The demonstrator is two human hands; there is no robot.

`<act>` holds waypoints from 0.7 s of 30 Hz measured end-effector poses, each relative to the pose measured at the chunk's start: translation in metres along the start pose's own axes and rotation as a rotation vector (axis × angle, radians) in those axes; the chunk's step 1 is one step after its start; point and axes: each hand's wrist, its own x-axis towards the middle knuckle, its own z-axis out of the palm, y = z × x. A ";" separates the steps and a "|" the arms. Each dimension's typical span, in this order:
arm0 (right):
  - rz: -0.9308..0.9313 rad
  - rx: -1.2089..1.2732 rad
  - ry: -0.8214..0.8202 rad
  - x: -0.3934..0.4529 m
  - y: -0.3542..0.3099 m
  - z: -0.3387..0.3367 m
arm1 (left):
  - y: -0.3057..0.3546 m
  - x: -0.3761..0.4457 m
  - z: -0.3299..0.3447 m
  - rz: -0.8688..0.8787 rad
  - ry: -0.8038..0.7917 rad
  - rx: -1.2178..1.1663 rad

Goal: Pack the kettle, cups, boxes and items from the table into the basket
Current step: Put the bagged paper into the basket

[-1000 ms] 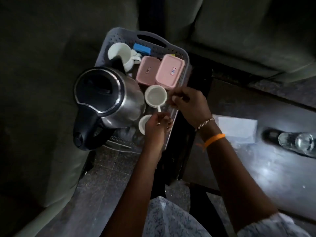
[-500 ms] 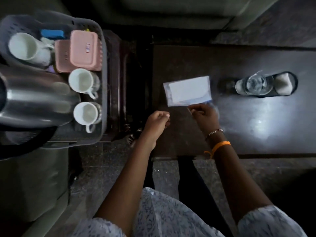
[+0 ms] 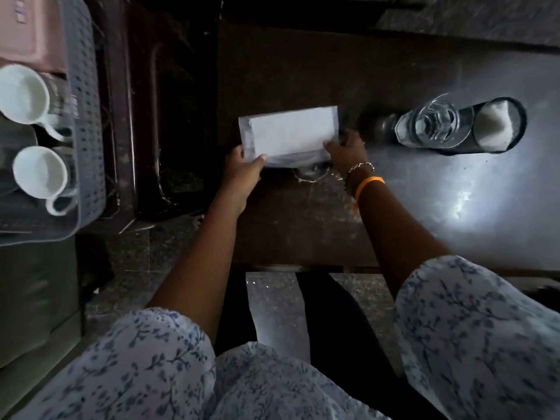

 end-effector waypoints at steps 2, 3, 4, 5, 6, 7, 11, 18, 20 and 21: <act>0.043 0.179 -0.035 -0.002 -0.001 -0.005 | -0.002 -0.003 -0.002 -0.042 0.010 -0.035; 0.066 0.243 -0.057 -0.004 -0.002 -0.009 | -0.001 -0.006 -0.004 -0.065 -0.006 -0.062; 0.083 0.289 -0.074 -0.007 -0.002 -0.012 | -0.001 -0.010 -0.007 -0.087 -0.031 -0.094; 0.093 0.314 -0.088 -0.012 -0.004 -0.015 | 0.000 -0.015 -0.011 -0.101 -0.051 -0.115; 0.093 0.334 -0.104 -0.017 -0.006 -0.019 | 0.001 -0.020 -0.016 -0.100 -0.050 -0.122; 0.078 0.342 -0.126 -0.024 -0.009 -0.022 | 0.002 -0.026 -0.022 -0.086 -0.034 -0.127; -0.063 0.271 -0.174 -0.056 -0.029 -0.023 | 0.009 -0.052 -0.057 -0.060 -0.060 -0.313; -0.248 0.488 -0.076 -0.118 -0.103 0.008 | 0.019 -0.073 -0.161 0.080 0.125 -0.473; -0.254 0.589 -0.036 -0.130 -0.132 0.023 | 0.020 -0.074 -0.188 0.088 0.175 -0.477; -0.261 0.630 -0.028 -0.135 -0.148 0.033 | 0.019 -0.074 -0.200 0.098 0.185 -0.466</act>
